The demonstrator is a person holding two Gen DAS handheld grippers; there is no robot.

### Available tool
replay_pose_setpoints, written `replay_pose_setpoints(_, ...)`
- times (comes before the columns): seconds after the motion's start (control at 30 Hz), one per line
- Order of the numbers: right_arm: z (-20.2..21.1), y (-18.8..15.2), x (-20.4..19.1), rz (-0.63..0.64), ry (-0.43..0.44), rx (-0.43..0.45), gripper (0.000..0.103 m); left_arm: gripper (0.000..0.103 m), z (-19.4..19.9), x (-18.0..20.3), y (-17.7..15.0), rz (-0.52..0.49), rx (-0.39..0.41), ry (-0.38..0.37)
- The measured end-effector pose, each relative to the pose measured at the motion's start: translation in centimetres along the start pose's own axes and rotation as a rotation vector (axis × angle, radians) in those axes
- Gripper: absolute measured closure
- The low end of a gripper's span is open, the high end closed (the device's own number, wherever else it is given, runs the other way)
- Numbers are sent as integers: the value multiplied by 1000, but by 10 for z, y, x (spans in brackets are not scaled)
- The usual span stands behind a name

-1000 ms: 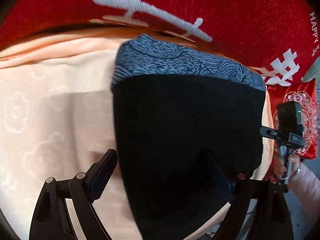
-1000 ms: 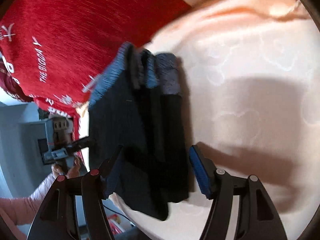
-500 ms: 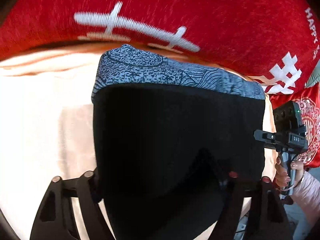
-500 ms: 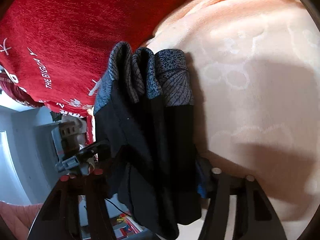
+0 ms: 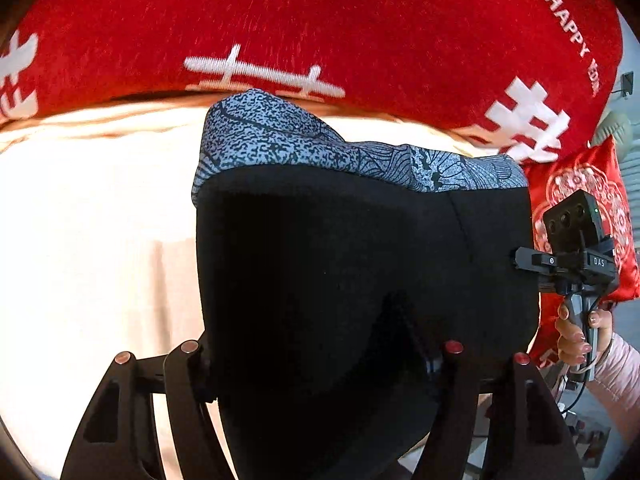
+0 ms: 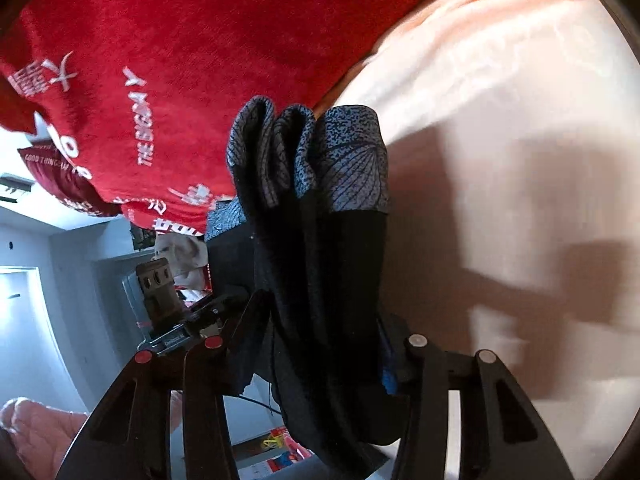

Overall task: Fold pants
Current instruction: 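Lower the folded trousers onto the cloth and open the right gripper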

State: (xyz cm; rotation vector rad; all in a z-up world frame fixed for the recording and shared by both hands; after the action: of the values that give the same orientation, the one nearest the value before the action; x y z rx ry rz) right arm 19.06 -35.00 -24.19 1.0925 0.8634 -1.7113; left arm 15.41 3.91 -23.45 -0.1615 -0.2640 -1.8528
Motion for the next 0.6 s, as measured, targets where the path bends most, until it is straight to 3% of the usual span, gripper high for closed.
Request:
replay_pose_setpoints(0.13, 1, -27, -1, -17, -3, 8, 52, 32, -3, -2, -23, 5, -34, -14)
replay_pose_setpoints(0.33, -6, -55, 24, -28, -63, -4, 52, 31, -44, -16, -53, 29, -117, -7)
replay_pose_setpoints(0.4, -13, -59, 41, -39, -124, -23, 51, 14, -49, -24, -54, 47, -101, 21)
replay_pose_setpoints(0.5, -17, -59, 48, -42, -159, -9, 48, 10, -47, -25, -53, 48, -103, 42)
replay_pose_setpoints(0.6, -17, -60, 44, -35, -210, -7, 44, 5, -40, -25, -53, 36, -102, 132)
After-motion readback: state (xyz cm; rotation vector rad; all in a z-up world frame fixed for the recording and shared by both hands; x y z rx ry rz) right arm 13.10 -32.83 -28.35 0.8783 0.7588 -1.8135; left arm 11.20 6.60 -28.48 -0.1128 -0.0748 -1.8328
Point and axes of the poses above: each gripper's, at about its wrist camera, not at the fingertips, and z roughly against the way its jaws point, x to its right, y to its top, the point moved 5 cm from there along -z, roughly the way its jaws point, and after that the axes turned 11 degrees about y, right-handed, at the moved point
